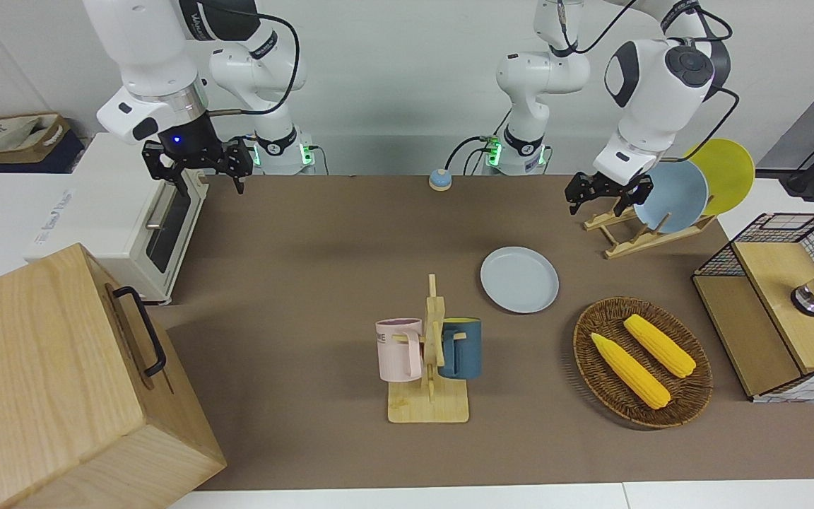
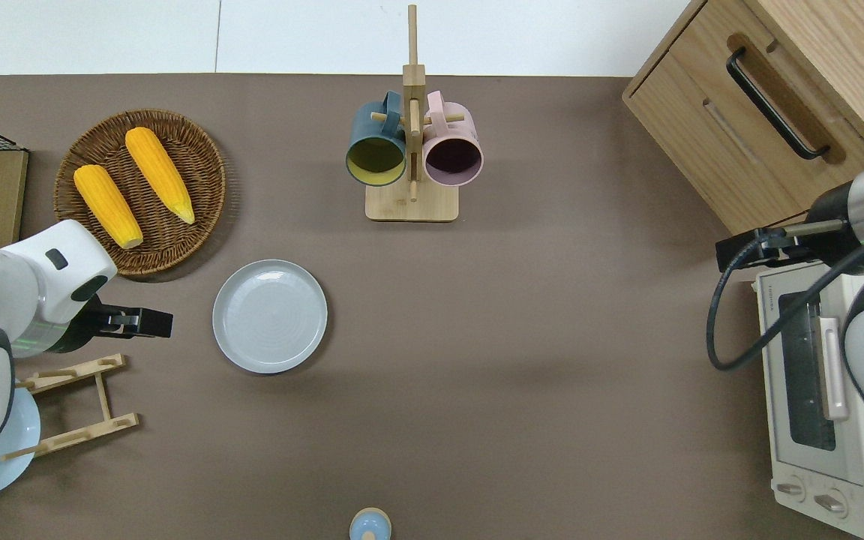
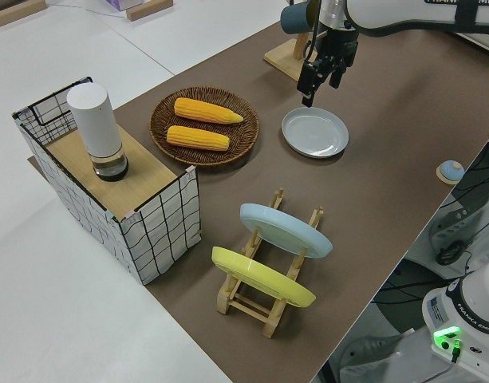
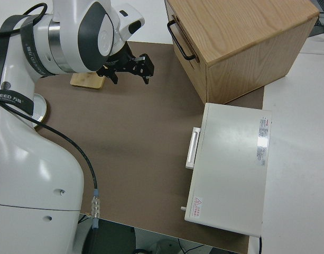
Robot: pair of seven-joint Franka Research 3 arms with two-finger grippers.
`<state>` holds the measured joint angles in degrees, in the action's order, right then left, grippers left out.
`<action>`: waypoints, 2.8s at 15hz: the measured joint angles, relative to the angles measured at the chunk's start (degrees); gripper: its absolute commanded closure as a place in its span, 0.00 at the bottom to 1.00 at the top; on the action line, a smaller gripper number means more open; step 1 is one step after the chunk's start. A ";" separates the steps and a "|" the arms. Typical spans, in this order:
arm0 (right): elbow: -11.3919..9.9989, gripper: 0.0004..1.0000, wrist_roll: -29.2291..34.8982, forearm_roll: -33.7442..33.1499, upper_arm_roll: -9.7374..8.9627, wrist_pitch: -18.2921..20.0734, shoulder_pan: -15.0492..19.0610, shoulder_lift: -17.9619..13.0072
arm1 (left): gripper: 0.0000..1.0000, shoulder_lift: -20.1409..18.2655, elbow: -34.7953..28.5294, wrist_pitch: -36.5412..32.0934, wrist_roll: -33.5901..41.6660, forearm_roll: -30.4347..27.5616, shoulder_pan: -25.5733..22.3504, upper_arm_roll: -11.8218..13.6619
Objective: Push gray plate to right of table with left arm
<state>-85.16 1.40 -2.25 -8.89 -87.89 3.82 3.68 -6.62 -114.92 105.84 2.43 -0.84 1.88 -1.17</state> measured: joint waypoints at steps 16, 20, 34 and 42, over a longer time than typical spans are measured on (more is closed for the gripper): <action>0.00 0.02 0.00 0.00 0.00 0.00 0.00 0.00 | 0.00 2.87 -9.81 15.70 -2.22 -1.17 0.41 -0.34; 0.00 0.02 0.00 0.00 0.00 0.00 0.00 0.00 | 0.00 4.76 -10.42 17.20 -2.40 -1.20 0.78 -0.33; 0.00 0.02 0.00 0.00 0.00 0.00 0.00 0.00 | 0.00 8.80 -17.72 29.37 -2.48 -3.54 0.85 -0.64; 0.00 0.02 0.00 0.00 0.00 0.00 0.00 0.00 | 0.01 10.30 -19.16 32.66 -4.32 -4.04 0.85 -1.05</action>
<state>-85.16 1.40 -2.25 -8.89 -87.89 3.82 3.68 3.68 -134.07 138.50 -1.89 -4.89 2.74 -2.21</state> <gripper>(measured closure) 0.013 0.004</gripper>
